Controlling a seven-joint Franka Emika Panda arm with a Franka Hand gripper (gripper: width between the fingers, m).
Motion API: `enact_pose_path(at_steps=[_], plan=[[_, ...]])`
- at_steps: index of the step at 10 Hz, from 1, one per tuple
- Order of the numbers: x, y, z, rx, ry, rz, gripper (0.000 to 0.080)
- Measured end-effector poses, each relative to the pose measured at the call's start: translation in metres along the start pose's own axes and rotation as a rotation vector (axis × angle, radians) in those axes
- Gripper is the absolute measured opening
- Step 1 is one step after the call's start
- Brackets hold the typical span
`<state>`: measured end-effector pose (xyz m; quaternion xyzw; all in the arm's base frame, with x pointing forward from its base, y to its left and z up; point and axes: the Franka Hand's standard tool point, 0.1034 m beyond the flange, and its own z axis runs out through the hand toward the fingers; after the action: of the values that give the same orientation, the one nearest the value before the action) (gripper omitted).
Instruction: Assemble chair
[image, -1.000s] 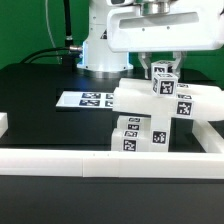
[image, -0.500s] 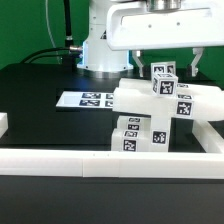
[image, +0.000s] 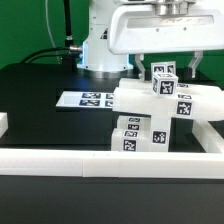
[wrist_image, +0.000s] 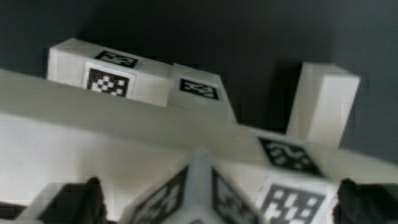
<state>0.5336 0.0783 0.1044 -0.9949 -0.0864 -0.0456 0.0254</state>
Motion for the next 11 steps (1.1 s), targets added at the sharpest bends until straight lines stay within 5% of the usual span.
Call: enact_pose_path(at_steps=[3, 6, 8, 10, 11], plan=[[-0.0004, 0.0027, 0.0007, -0.003, -0.002, -0.187, 0.0648], [0.0002, 0.0063, -0.0041, -0.042, -0.006, -0.581, 0.0648], [0.0013, 0.0063, -0.0057, -0.046, -0.005, -0.605, 0.0648], [0.001, 0.0064, -0.0052, -0.046, -0.006, -0.605, 0.0391], [0.001, 0.0064, -0.0052, -0.046, -0.006, -0.6, 0.0391]])
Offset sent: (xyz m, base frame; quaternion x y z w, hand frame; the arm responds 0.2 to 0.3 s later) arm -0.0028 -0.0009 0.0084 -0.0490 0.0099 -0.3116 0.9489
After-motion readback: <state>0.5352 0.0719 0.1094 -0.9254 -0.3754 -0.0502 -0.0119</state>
